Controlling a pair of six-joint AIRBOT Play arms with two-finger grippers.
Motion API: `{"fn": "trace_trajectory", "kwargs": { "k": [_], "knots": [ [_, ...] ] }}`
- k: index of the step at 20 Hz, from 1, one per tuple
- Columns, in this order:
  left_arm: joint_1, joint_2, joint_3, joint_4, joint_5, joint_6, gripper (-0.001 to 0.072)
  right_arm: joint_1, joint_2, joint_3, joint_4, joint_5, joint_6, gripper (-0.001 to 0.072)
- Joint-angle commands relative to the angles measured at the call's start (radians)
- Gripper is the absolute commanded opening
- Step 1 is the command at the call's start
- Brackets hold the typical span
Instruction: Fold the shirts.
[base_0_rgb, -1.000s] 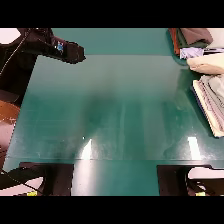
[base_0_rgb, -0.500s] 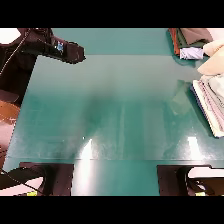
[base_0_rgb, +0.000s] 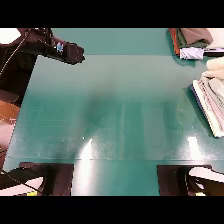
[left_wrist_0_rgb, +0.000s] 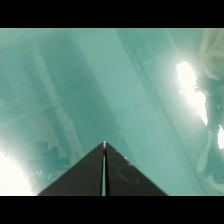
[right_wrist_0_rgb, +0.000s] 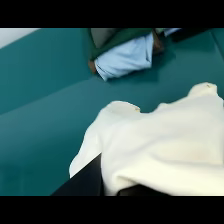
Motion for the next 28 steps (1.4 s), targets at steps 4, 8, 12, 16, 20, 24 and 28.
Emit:
{"fn": "trace_trajectory", "kwargs": {
  "k": [4,8,12,16,20,24,28],
  "knots": [
    [0.000,0.000,0.000,0.006,-0.006,0.030,0.0023,-0.135,0.120,-0.274,-0.351,0.103,0.044,0.0020],
    [0.000,0.000,0.000,0.006,-0.006,0.030,0.0023,-0.204,0.176,-0.425,-0.451,0.104,0.050,0.0157],
    [0.000,0.000,0.000,0.006,-0.006,0.031,0.0023,-0.269,0.192,-0.506,-0.447,0.115,0.050,0.0483],
    [0.000,0.000,0.000,0.006,-0.006,0.030,0.0024,-0.264,0.192,-0.474,-0.437,0.117,0.098,0.0483],
    [0.000,0.000,0.000,0.006,-0.006,0.030,0.0024,-0.116,0.192,-0.356,-0.435,0.104,0.148,0.0482],
    [0.000,0.000,0.000,0.001,-0.011,0.029,0.0024,0.171,0.191,-0.285,-0.323,0.097,0.171,0.0481],
    [0.000,0.000,0.000,0.001,0.006,0.029,0.0024,0.506,0.191,-0.282,-0.308,0.022,0.169,0.0317]
  ]
}}
